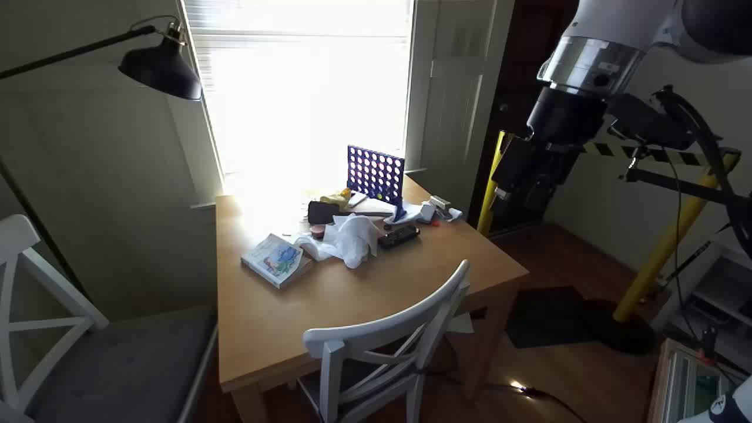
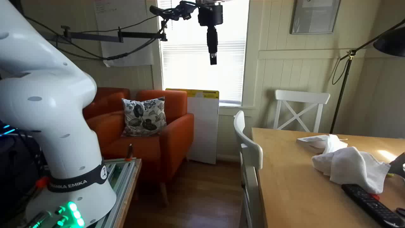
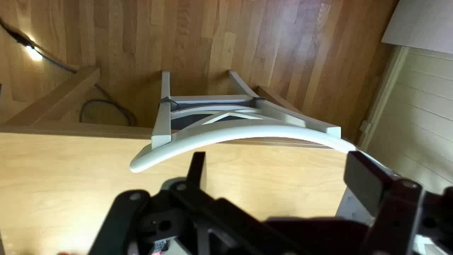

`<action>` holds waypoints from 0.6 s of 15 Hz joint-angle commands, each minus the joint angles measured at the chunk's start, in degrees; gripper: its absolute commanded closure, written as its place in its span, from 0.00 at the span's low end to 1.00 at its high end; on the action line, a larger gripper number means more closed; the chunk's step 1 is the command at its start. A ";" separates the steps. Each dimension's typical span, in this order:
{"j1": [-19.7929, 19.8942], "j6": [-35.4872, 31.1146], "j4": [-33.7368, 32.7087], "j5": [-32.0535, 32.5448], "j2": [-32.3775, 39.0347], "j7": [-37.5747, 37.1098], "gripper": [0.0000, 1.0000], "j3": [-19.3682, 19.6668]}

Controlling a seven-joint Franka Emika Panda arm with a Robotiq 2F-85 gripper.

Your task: Partially pull the chair out away from the table

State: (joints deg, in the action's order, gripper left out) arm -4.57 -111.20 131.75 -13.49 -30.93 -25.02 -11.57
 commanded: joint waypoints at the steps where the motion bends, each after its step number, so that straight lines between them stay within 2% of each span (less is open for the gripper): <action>1: 0.05 0.11 -0.10 0.00 0.03 0.01 0.00 -0.02; 8: 0.05 0.11 -0.10 0.00 0.02 0.02 0.00 -0.02; 9: 1.07 -2.86 0.48 -0.54 0.39 -4.99 0.00 -1.48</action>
State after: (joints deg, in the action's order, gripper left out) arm -4.57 -111.20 131.75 -13.49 -30.93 -25.02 -11.57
